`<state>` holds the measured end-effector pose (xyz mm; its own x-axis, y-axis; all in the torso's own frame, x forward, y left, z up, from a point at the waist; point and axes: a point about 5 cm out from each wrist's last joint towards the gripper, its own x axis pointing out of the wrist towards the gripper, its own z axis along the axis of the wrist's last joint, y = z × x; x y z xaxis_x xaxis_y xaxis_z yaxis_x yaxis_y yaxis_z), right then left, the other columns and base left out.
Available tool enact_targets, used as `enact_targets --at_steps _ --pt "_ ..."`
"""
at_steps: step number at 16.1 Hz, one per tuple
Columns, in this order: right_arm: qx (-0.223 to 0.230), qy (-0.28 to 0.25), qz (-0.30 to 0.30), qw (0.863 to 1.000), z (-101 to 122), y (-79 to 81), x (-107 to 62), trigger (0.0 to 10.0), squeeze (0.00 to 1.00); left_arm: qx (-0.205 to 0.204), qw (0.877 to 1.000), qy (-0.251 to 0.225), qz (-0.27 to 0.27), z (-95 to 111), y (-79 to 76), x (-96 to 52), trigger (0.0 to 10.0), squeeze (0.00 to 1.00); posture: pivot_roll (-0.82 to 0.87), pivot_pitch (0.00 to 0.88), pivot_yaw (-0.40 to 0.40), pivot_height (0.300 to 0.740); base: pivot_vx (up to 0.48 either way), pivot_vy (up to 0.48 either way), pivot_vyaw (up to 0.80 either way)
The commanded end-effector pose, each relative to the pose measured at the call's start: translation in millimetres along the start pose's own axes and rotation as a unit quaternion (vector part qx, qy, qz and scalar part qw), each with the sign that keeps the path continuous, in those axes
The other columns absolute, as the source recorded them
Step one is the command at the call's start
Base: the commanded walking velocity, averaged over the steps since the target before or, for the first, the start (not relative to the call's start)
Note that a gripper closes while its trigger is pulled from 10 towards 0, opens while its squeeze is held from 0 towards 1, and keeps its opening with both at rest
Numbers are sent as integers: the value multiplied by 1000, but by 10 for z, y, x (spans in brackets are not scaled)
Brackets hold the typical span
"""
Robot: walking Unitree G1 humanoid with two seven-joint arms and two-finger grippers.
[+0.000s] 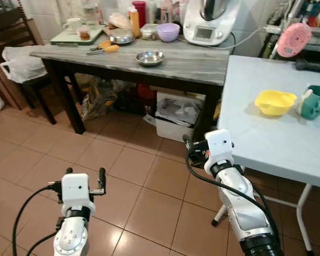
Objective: Setting the table
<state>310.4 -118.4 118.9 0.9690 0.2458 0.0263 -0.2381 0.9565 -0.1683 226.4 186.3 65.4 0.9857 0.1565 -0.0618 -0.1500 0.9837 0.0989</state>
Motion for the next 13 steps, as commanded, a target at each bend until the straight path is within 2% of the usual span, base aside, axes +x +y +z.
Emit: enact_targets --at_steps 1,3,4,7,8,9,11,13 --pt "1 -4 -4 1000 15 -29 25 10000 0 9 1000 -6 4 51 32 20 10000 0 -90 0 31 740 0 0 0" --pt "-1 -8 -34 999 15 -156 -20 10000 0 13 1000 -11 -20 97 -26 111 10000 0 -155 0 78 740 0 0 0" --pt "-7 -6 -68 998 -9 -299 -103 10000 0 14 999 -18 -41 152 -87 212 10000 0 -193 0 105 740 0 0 0" --pt "-16 -3 -116 993 -43 -477 -245 10000 0 16 997 -24 -73 210 -163 376 10000 0 -281 0 158 740 0 0 0" --pt "-19 -1 -144 989 -62 -551 -361 10000 0 16 994 -24 -103 229 -269 490 10000 0 -334 0 189 740 0 0 0" --pt "-20 -1 -147 989 -65 -556 -376 10000 0 16 994 -24 -108 233 -287 504 10000 0 -334 0 189 740 0 0 0" --pt "-20 -1 -157 987 -53 -561 -416 10000 0 10 990 -32 -134 292 -423 612 10000 0 -390 0 212 740 0 0 0" --pt "-21 -4 -155 988 -19 -558 -397 10000 0 7 990 -33 -134 297 -442 644 10000 0 -392 0 209 740 0 0 0"
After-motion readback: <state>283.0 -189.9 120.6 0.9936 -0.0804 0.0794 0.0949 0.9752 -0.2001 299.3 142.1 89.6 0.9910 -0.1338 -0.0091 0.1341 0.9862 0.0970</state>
